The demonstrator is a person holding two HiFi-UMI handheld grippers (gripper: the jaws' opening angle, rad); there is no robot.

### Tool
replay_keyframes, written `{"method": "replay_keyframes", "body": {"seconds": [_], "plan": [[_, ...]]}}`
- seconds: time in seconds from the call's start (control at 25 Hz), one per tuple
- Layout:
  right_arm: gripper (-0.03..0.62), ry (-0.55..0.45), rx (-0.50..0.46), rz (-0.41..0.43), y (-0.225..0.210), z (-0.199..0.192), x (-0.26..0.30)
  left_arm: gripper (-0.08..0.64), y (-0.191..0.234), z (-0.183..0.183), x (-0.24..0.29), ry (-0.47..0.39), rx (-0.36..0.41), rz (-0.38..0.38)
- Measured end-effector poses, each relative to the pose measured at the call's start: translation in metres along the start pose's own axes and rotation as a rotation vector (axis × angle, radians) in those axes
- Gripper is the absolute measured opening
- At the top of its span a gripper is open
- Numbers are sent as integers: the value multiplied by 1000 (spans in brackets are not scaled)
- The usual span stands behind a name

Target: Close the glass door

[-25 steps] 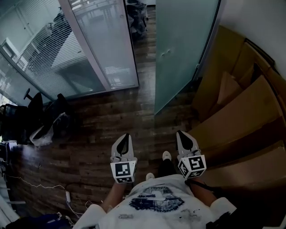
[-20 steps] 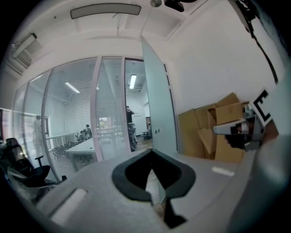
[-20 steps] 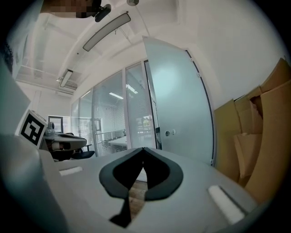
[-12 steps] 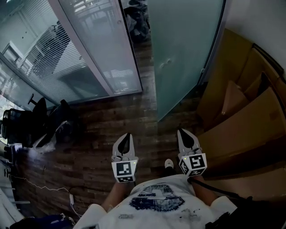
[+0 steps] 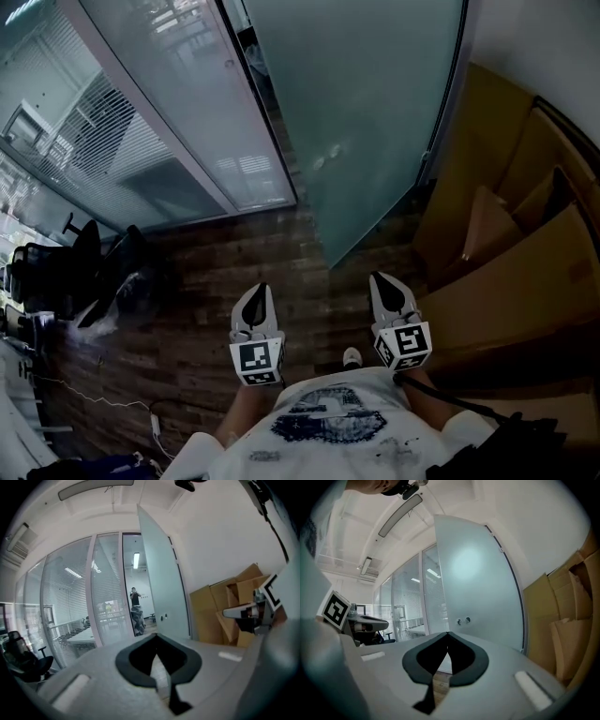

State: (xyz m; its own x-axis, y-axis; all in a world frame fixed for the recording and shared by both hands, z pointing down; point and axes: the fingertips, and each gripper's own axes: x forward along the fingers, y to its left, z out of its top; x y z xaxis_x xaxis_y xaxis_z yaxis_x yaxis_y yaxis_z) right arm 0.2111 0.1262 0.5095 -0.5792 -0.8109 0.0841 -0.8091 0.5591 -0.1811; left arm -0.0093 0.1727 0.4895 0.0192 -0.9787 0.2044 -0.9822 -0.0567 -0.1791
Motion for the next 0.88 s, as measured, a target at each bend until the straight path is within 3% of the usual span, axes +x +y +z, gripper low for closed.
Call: {"method": "replay_keyframes", "body": {"seconds": [0.48,0.88], "plan": [[6,11,6,53,-26,2,31,3,1,-5,31,28,5,63],[6,43,4,26,-31,-4,90,3,34,-15,91,45,-16,34]]}}
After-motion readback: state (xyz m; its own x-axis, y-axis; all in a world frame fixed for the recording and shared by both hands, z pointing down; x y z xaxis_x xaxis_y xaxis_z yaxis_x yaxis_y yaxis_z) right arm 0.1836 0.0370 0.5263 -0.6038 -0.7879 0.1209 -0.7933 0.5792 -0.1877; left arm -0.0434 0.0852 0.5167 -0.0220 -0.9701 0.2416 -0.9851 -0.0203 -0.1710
